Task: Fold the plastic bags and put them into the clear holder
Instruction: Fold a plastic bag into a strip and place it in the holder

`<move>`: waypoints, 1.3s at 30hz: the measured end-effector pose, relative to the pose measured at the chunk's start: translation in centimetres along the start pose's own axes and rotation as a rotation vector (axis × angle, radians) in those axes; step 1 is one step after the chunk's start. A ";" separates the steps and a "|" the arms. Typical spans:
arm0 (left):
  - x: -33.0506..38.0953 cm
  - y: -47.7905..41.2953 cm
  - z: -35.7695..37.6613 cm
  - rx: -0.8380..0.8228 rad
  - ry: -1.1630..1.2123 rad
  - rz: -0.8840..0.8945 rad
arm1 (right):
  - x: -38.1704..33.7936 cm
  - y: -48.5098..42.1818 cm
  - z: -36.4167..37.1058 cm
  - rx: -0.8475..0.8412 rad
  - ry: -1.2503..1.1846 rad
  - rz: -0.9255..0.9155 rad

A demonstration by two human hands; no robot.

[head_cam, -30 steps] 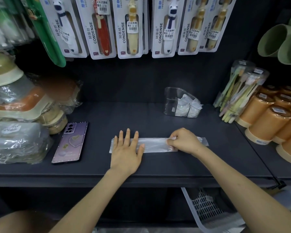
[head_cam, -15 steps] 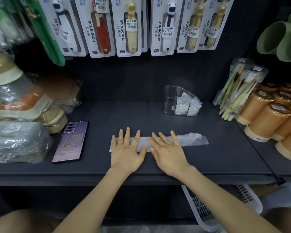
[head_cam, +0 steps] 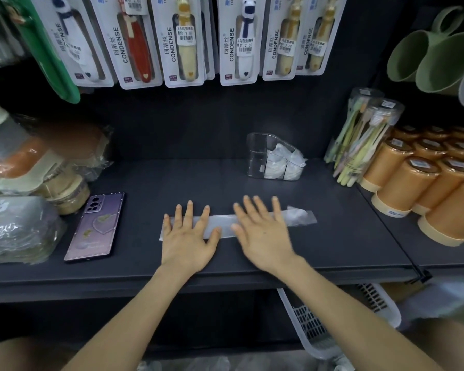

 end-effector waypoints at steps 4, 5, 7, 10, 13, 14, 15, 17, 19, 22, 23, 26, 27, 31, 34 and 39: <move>0.1 0.0 -0.2 -0.013 -0.007 -0.005 | 1.9 0.0 1.3 -0.191 -0.058 0.049; 0.1 0.0 -0.2 -0.010 -0.008 -0.004 | 3.4 0.4 1.4 -0.195 -0.072 0.096; 0.0 0.0 -0.1 -0.004 -0.009 -0.003 | 6.4 1.5 1.6 -0.201 -0.081 0.175; 0.0 0.1 -0.1 0.008 -0.003 -0.002 | 8.3 2.1 0.8 -0.126 -0.117 0.211; -0.1 0.0 -0.2 0.008 0.002 0.010 | 8.9 1.2 -0.3 0.141 -0.223 0.313; -0.1 0.1 -0.3 0.003 0.005 0.018 | 9.3 1.1 -0.5 0.135 -0.200 0.342; -0.2 0.0 -0.3 -0.001 0.014 0.027 | 9.6 1.1 -0.6 0.098 -0.180 0.357; -0.3 -0.1 -0.5 0.002 0.073 0.026 | 9.8 1.6 -0.6 0.057 -0.230 0.356; -0.6 -0.1 -0.8 0.072 0.128 0.011 | 9.6 2.4 -0.7 0.035 -0.312 0.325; 0.0 1.0 -1.6 0.389 0.171 0.169 | 8.4 4.3 -1.0 0.016 -0.434 0.272; 0.6 1.6 -1.6 0.469 0.225 0.266 | 7.9 5.1 -1.2 -0.001 -0.498 0.282; 3.4 4.1 -0.8 0.409 0.311 0.545 | 6.4 7.2 -2.0 -0.094 -0.864 0.311; 4.2 4.8 -0.5 0.348 0.314 0.600 | 5.9 7.7 -2.3 -0.130 -1.033 0.319; 5.5 5.6 0.7 0.232 0.362 0.638 | 4.7 8.7 -4.0 -0.240 -1.479 0.346; 6.0 5.4 0.9 0.255 0.415 0.609 | 4.1 8.5 -5.3 -0.286 -1.616 0.312; 6.4 5.4 0.3 0.353 0.514 0.520 | 3.2 7.4 -7.4 -0.294 -1.695 0.169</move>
Point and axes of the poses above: each hand's wrist, its own y-axis away from the middle knuckle, its own z-axis out of the palm, x = y × z, the point moved 1 cm from there along -y, towards the middle knuckle, and after that the axes turned 14 degrees about -x, right-handed, at the moved point
